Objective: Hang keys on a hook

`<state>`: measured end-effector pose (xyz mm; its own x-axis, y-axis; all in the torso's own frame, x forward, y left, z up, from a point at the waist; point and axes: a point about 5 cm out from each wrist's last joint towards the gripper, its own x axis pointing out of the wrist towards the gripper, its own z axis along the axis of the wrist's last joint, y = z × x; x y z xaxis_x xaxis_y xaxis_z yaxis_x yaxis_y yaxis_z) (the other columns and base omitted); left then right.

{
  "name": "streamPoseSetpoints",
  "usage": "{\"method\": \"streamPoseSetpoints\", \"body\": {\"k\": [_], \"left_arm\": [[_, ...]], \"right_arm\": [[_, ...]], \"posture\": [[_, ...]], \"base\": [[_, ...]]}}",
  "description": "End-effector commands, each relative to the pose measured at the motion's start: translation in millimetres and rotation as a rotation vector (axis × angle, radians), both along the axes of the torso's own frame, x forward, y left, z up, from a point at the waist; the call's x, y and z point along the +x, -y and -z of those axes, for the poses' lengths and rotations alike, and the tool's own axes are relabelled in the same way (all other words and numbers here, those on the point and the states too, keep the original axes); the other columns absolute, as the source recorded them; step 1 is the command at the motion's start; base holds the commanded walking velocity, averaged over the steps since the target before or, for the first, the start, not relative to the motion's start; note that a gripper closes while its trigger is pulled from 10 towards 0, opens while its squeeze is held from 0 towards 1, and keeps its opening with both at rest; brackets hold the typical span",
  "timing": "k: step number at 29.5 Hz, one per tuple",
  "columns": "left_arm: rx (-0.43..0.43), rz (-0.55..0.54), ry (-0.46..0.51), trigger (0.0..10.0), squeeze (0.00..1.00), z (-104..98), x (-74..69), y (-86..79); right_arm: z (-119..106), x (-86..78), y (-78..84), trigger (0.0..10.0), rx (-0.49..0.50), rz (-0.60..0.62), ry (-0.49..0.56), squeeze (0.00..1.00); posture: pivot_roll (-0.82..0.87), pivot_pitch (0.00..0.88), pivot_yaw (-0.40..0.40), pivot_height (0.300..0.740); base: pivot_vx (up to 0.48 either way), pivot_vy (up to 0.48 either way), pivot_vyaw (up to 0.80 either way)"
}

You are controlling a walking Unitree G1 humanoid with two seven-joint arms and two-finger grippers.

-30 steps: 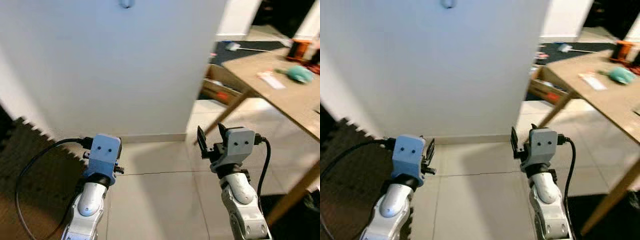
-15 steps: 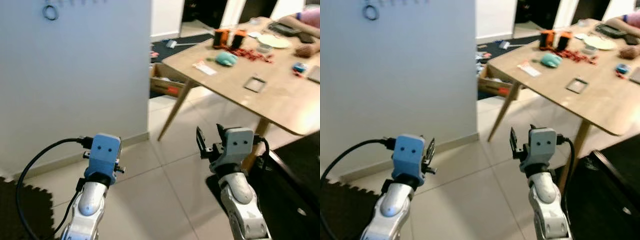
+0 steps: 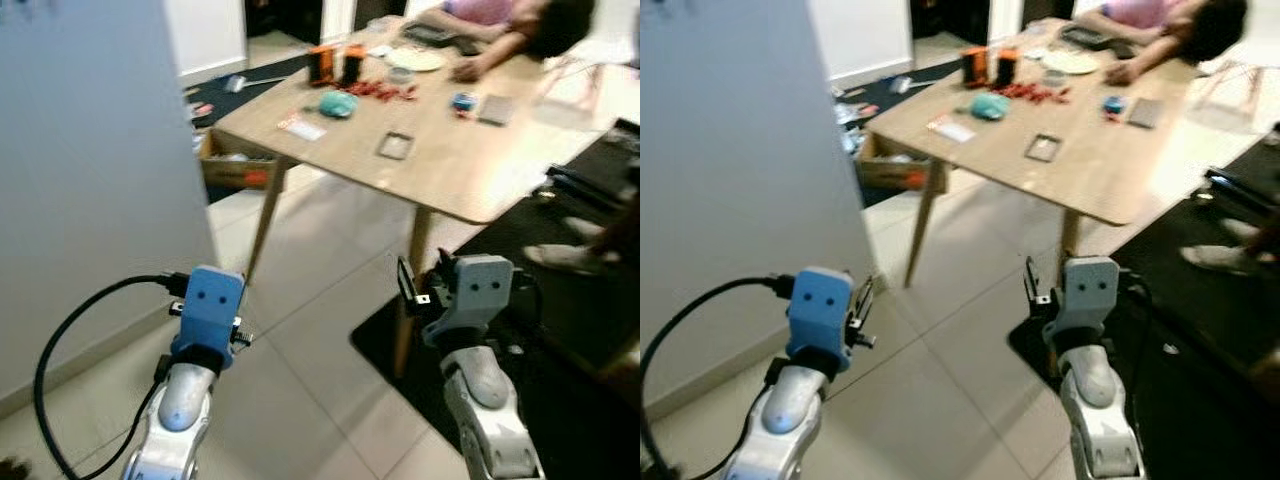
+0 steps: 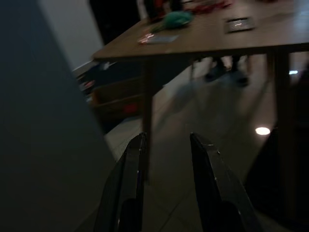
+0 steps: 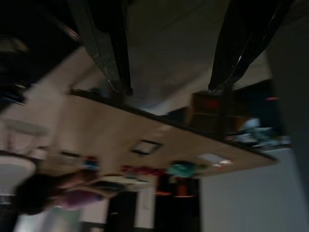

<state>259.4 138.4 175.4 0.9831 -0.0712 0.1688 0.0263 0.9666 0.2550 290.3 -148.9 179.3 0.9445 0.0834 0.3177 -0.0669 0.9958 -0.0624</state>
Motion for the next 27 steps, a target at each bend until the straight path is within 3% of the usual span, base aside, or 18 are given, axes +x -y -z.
{"method": "streamPoseSetpoints", "body": {"k": [1,23,27], "left_arm": [[0.017,-0.009,-0.015,10.0,0.00,3.8,-1.4,-2.0],[0.018,-0.009,-0.016,10.0,0.00,3.8,-1.1,-2.1],[0.016,-0.010,-0.013,10.0,0.00,3.2,-0.9,-2.1]], "right_arm": [[4.2,-0.9,-1.4,10.0,0.010,-0.003,-0.020,0.00],[5.3,-1.0,-1.7,10.0,0.006,-0.001,-0.025,0.00],[5.2,-0.6,-2.9,10.0,-0.005,-0.005,-0.022,0.00]], "posture": [[0.12,0.198,0.000,0.740],[0.12,0.203,0.002,0.740],[0.12,0.203,0.002,0.740]], "base": [[0.000,0.000,-0.80],[0.000,0.000,-0.80],[0.000,0.000,-0.25]]}}
